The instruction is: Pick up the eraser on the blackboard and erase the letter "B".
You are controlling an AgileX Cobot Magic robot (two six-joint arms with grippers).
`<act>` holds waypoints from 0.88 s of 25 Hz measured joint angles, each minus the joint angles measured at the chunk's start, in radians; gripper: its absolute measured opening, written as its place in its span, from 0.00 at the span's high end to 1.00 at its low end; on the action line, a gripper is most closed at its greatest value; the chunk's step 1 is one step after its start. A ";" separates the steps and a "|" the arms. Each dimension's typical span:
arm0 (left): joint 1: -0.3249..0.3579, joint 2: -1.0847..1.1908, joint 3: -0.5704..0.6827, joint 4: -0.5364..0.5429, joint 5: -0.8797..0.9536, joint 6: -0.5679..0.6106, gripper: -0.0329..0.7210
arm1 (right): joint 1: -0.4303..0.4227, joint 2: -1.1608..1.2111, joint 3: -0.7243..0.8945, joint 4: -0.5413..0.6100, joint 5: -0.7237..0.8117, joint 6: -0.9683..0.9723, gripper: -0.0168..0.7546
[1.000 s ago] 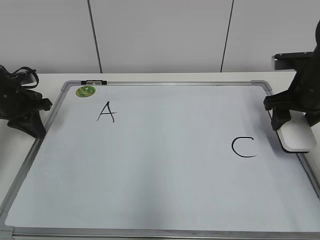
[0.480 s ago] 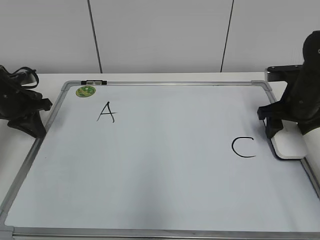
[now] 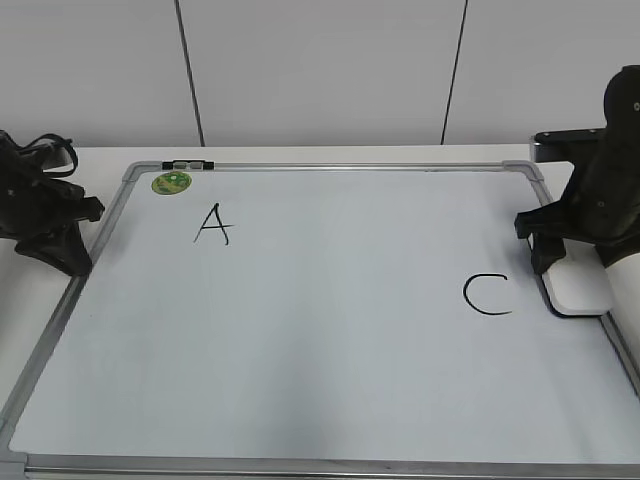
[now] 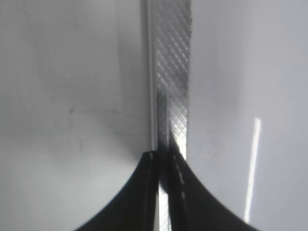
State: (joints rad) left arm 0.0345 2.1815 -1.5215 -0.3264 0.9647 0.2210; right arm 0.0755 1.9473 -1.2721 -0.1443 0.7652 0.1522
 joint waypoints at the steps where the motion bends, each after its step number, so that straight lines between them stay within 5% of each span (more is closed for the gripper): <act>1: 0.000 0.000 0.000 0.000 0.000 0.000 0.94 | 0.000 0.000 0.000 0.000 -0.001 0.000 0.27; 22: 0.000 0.000 0.000 0.000 -0.002 0.000 0.94 | 0.000 0.018 -0.022 0.013 0.023 0.002 0.18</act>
State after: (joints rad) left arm 0.0345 2.1815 -1.5215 -0.3264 0.9625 0.2210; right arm 0.0755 1.9654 -1.2937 -0.1317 0.7885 0.1543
